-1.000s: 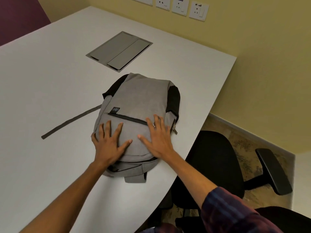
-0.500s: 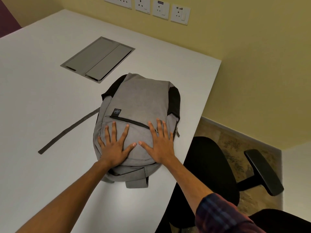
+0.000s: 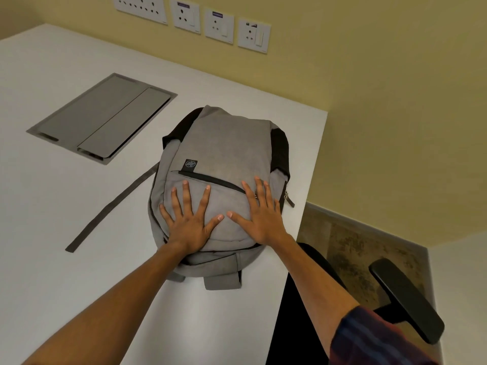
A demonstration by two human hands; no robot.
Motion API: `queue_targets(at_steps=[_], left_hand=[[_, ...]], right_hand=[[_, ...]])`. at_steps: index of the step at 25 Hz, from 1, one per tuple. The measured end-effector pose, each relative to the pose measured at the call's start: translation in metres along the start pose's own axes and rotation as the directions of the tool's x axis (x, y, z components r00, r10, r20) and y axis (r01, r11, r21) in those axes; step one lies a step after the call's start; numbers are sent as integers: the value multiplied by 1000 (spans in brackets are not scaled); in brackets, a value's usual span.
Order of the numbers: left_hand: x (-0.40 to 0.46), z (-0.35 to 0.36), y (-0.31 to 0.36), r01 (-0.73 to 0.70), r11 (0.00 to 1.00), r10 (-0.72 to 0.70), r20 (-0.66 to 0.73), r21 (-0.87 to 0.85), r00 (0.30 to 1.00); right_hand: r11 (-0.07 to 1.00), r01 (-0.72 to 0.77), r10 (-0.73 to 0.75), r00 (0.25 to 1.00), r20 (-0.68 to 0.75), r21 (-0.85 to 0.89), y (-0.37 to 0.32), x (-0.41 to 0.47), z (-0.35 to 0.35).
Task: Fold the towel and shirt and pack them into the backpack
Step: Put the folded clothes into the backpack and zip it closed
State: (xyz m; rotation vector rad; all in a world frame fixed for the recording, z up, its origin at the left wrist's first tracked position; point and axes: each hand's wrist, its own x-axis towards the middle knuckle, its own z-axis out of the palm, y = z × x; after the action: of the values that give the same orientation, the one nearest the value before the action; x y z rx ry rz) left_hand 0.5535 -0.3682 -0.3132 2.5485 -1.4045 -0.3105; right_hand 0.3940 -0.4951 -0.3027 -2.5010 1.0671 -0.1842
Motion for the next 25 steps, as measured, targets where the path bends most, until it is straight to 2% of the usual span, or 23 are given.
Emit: queue_targets(at_steps=[9, 12, 16, 18, 21, 23, 25], left_hand=[[124, 6, 32, -59, 998, 59, -25, 25, 998], [147, 5, 41, -60, 997, 61, -31, 39, 998], [153, -1, 47, -39, 997, 37, 29, 65, 999], [151, -5, 48, -25, 998, 20, 82, 58, 996], [147, -16, 45, -34, 997, 20, 184, 74, 983], [141, -29, 43, -60, 989, 25, 243, 137, 970], [120, -42, 40, -74, 979, 32, 212, 191, 977]], right_hand=[[997, -59, 60, 998, -24, 42, 48, 103, -23], [996, -79, 79, 997, -8, 40, 59, 125, -29], [997, -73, 73, 997, 20, 11, 60, 133, -34], [994, -97, 98, 994, 40, -41, 55, 129, -37], [967, -149, 168, 983, 77, -206, 37, 124, -43], [928, -186, 206, 978, 30, -322, 16, 116, -49], [906, -190, 195, 980, -26, -378, -9, 100, -56]])
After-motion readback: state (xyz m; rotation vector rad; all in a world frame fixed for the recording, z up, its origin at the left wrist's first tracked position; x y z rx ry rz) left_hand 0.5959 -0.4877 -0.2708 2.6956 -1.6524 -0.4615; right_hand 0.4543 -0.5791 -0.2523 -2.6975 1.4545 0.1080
